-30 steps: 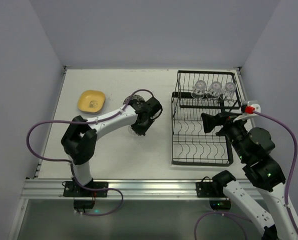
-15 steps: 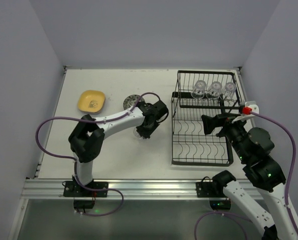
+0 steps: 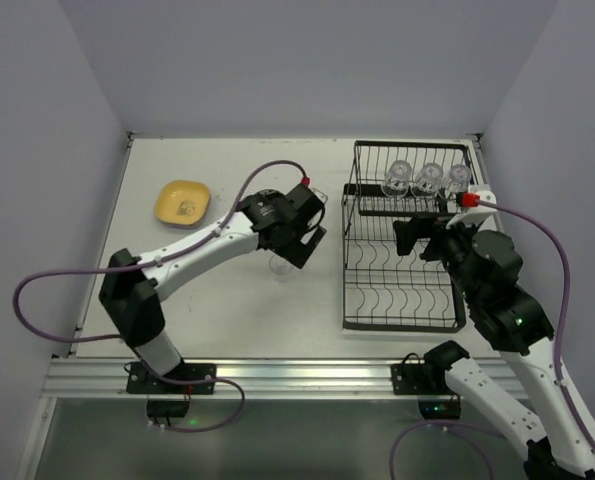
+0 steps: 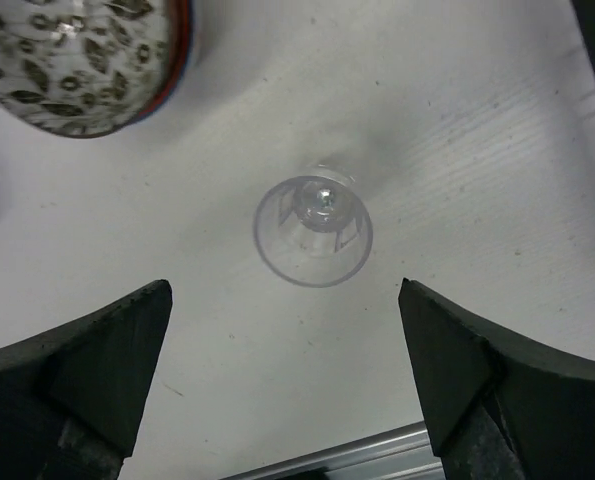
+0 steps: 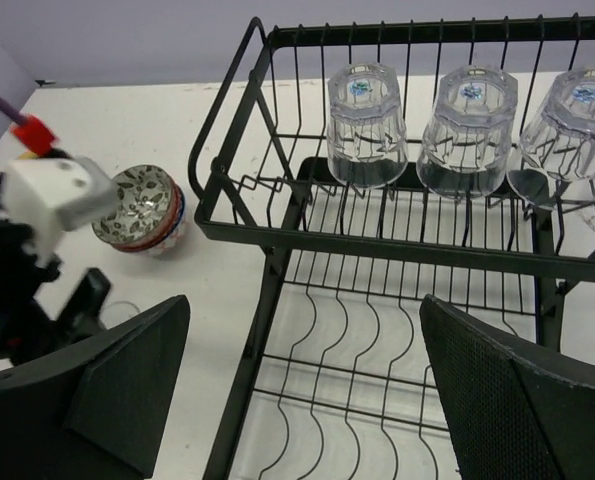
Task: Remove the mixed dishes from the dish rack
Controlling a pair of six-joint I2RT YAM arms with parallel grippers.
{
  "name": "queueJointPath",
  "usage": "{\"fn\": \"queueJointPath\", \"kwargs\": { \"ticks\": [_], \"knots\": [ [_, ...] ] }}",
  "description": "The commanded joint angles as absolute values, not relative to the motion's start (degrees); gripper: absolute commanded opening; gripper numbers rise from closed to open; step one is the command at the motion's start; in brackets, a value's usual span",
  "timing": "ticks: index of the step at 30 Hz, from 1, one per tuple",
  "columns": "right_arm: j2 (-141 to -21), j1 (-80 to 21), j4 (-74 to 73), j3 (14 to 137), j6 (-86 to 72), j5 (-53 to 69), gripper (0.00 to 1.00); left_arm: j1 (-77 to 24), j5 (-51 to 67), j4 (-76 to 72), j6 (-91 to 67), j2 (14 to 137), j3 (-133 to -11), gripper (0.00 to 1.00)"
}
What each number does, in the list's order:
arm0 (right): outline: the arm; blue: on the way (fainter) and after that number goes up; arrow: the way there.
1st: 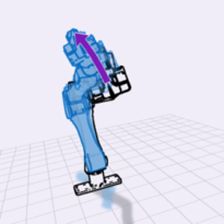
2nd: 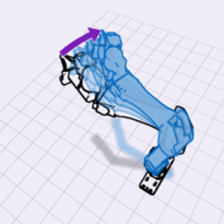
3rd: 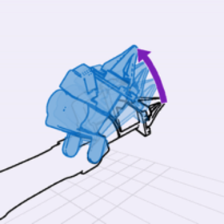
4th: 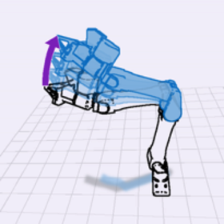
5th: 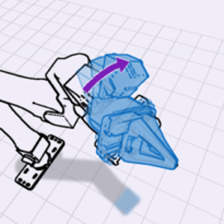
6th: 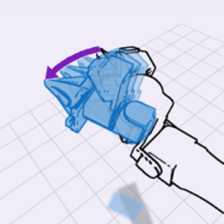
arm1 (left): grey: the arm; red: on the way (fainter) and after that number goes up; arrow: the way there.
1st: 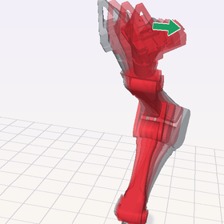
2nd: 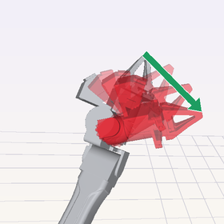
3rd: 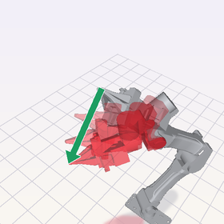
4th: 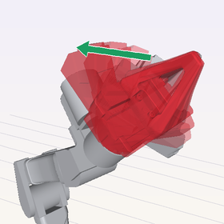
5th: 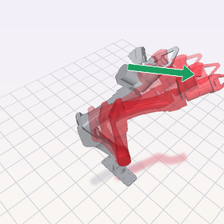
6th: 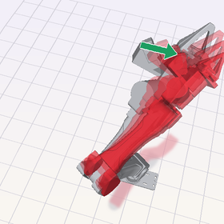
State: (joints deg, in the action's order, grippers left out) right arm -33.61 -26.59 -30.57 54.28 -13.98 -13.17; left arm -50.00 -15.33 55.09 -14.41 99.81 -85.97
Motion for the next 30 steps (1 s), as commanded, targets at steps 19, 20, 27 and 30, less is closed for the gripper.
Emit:
{"fn": "queueJointPath", "kwargs": {
  "ticks": [19, 20, 27, 30],
  "knots": [
    [-74.95, -18.20, -43.24, 90.25, -12.22, -13.81, 0.86, -44.47, -41.23, 36.84, -24.61, 38.77, -49.58, 1.00],
    [-76.45, -17.41, -43.94, 92.79, -11.69, -13.19, 0.86, -44.39, -39.13, 35.87, -24.52, 37.89, -48.96, 1.00],
    [-83.49, -16.52, -45.00, 95.19, -9.32, -12.74, 0.80, -44.12, -38.32, 35.68, -24.35, 37.18, -48.78, 1.00],
    [-85.95, -16.52, -45.00, 95.80, -8.88, -12.92, 0.76, -43.77, -37.27, 35.51, -24.08, 37.62, -48.69, 1.00]
  ]
}}
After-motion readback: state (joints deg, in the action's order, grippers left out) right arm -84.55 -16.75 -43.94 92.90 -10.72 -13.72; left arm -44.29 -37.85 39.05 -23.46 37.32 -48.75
